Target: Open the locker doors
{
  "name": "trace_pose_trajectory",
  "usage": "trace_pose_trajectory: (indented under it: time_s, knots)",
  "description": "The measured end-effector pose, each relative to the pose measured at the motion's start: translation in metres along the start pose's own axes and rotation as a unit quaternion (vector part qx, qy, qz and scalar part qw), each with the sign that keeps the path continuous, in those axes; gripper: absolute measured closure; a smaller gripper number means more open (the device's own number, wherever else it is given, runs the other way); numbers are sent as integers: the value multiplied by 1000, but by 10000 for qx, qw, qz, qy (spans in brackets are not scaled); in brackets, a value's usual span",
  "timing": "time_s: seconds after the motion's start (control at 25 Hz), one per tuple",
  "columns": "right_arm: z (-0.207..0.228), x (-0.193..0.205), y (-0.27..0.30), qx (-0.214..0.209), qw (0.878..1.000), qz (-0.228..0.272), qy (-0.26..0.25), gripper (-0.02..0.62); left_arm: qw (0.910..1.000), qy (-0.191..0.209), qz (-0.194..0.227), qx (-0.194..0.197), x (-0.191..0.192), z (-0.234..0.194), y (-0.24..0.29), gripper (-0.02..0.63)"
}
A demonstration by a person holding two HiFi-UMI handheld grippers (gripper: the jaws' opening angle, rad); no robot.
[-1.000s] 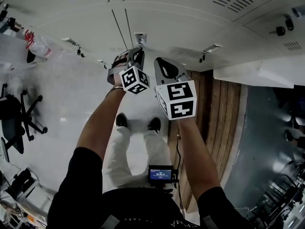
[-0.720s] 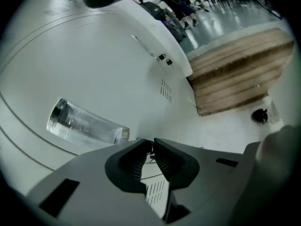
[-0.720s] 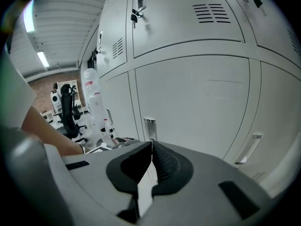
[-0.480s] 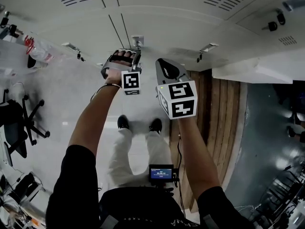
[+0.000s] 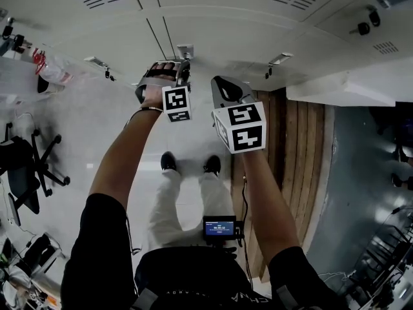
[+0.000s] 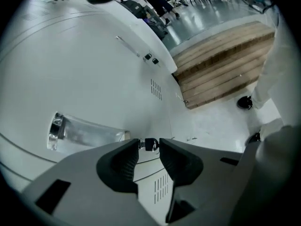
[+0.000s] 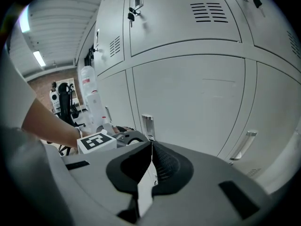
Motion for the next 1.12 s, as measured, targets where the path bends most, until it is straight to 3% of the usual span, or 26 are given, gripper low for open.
trace_pose_trajectory:
  time_s: [0.16, 0.28, 0.4, 0.48, 0.6, 0.72, 0.8, 0.92, 1.12]
  knots:
    - [3, 16, 7, 86, 9997, -210, 2, 566, 9960, -853, 241, 104, 14, -6, -26, 476]
    - [-2, 22, 16, 53, 9996, -262, 64, 566, 9826, -1804, 450, 23, 33, -14, -49, 477]
    - [-12, 14, 30, -82, 9997, -186, 111, 566, 9522, -2940, 819, 100, 46, -22, -71, 485]
    - [-19, 5, 40, -142, 9997, -121, 127, 566, 9306, -3477, 1138, 87, 47, -29, -84, 530]
    - [-29, -10, 55, -201, 9997, -6, 119, 566, 8963, -4136, 1593, 127, 45, -39, -97, 586]
    - [-36, -23, 66, -222, 9996, 103, 110, 566, 8600, -4674, 2016, 368, 41, -49, -104, 588]
    - [-37, -26, 73, -206, 9996, 145, 123, 566, 8408, -4940, 2165, 471, 40, -53, -106, 588]
    - [-38, -27, 88, -224, 9994, 209, 164, 565, 8279, -5138, 2188, 517, 42, -52, -105, 588]
    - [-39, -29, 114, -194, 9990, 326, 256, 565, 8228, -5221, 2166, 588, 48, -47, -107, 588]
Point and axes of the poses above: the fingertips, and each gripper's own axes: y forward along the fingers, z to its right, x out of its underside, the point moved 4 cm from there along -y, backward along the fingers, and after that the axes turned 1 degree about -x, right-handed, at the moved point
